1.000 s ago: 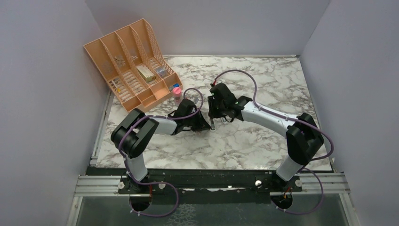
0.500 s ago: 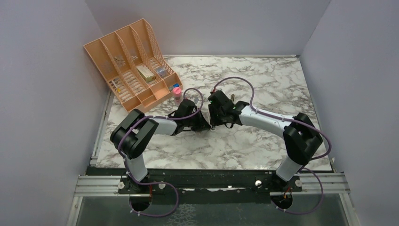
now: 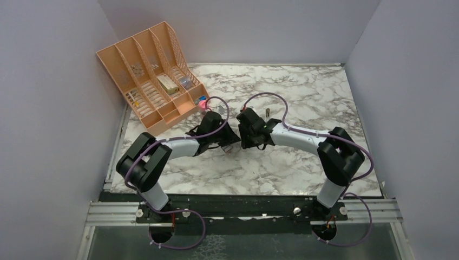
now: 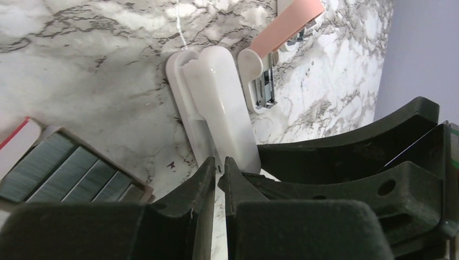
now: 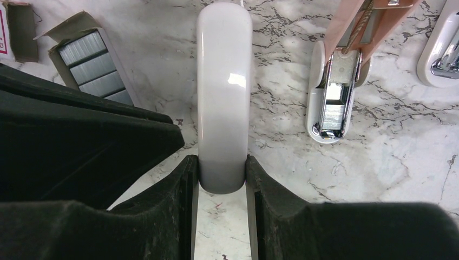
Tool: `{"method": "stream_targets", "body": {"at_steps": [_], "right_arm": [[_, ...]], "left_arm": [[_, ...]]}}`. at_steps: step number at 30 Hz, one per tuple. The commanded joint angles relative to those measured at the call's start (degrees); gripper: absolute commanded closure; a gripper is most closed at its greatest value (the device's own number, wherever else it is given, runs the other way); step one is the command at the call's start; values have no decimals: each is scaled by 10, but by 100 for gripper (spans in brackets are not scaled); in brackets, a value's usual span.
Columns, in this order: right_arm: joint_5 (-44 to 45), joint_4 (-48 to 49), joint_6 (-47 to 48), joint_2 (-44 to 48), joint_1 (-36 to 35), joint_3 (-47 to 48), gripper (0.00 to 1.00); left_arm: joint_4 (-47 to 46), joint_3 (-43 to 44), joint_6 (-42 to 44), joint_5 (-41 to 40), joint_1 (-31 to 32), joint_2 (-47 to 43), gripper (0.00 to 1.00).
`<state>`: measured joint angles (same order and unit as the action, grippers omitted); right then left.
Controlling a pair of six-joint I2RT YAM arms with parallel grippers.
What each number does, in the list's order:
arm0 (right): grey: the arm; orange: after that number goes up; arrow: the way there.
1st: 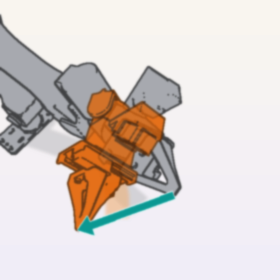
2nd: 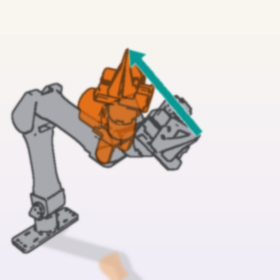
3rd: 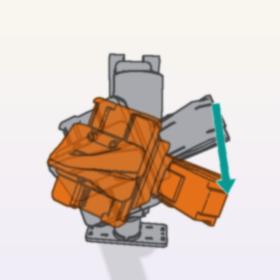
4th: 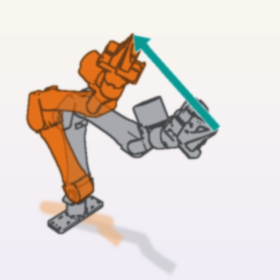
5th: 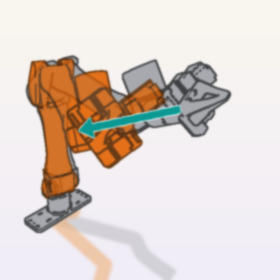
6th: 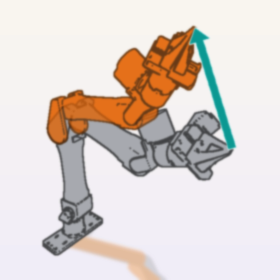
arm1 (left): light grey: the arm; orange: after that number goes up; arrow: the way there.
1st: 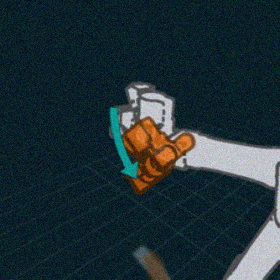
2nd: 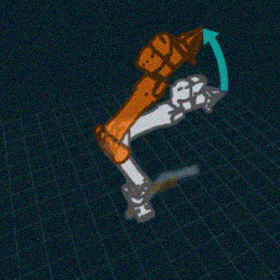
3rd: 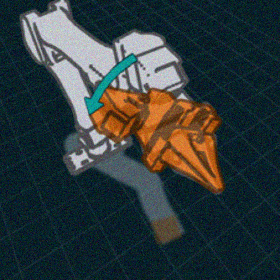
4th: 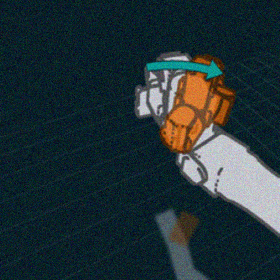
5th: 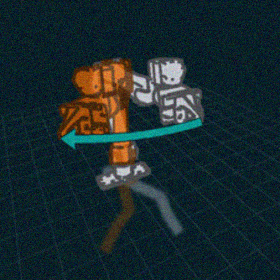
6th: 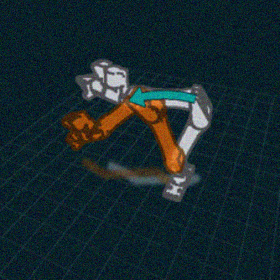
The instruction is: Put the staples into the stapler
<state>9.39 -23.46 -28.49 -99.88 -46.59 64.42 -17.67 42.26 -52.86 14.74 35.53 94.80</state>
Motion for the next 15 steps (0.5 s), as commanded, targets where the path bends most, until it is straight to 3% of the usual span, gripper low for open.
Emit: {"method": "stream_targets", "body": {"at_steps": [1, 9, 15], "right_arm": [[-8, 15, -6, -21, -10, -11, 67], [3, 5, 1, -54, -22, 7, 67], [13, -11, -1, -75, -29, 25, 66]], "left_arm": [[52, -1, 18, -59, 0, -39, 88], [106, -17, 43, -169, -1, -127, 85], [108, -28, 44, -169, -9, -146, 85]]}}
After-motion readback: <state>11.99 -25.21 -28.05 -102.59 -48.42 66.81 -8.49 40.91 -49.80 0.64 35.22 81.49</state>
